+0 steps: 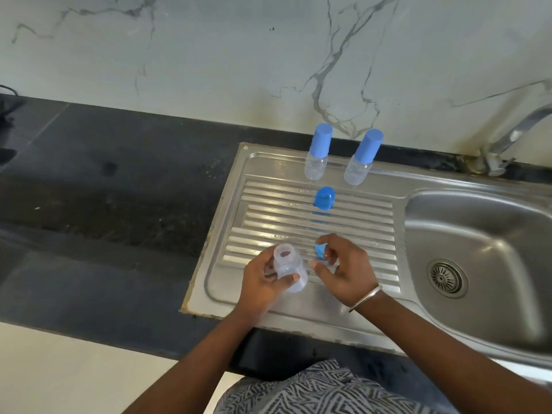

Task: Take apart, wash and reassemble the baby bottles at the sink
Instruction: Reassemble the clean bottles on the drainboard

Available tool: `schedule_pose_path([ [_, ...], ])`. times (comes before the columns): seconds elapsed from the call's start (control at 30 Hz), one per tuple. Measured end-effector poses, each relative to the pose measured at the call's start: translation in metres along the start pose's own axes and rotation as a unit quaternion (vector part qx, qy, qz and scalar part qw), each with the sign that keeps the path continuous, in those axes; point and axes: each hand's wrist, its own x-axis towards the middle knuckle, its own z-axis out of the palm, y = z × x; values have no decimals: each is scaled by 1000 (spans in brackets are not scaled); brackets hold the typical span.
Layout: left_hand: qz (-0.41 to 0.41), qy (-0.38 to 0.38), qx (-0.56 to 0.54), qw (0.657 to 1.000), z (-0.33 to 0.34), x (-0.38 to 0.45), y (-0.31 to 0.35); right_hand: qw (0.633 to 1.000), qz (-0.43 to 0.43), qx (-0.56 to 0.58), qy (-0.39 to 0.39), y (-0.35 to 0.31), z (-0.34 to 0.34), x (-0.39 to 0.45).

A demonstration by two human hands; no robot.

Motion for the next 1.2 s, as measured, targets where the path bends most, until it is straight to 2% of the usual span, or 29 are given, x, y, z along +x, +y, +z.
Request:
schedule_pose_path([
  [0.1,0,-21,48,999,1,-6,-5,988,23,-152,33,15,-6,9],
  [0.17,13,-26,75,997,2,-10,-7,971,73,-229,-11,22,-9,14],
  [0.27,30,-28,109,993,1,-13,-8,954,136,-247,-103,27,-10,23],
  [0.33,52,-45,140,988,1,-15,-8,942,141,-266,-151,31,-8,28],
  [0.4,72,-55,170,981,1,-18,-7,938,141,-266,-173,34,-5,31],
  [0.53,96,-66,233,966,0,-24,-12,953,125,-214,-172,42,-4,32],
  [0.67,96,-56,245,963,0,-29,-15,966,103,-183,-148,45,-7,29],
  [0.77,99,-48,243,964,0,-29,-12,985,77,-98,-117,30,-13,27],
  [0.93,87,-50,245,964,1,-28,-11,990,-47,20,-129,-8,-19,23],
  [1.1,78,-49,252,963,0,-28,-12,979,-140,-4,-146,-35,-25,20],
  [1.2,81,-49,259,961,0,-30,-9,959,-191,-40,-207,-41,-24,18],
])
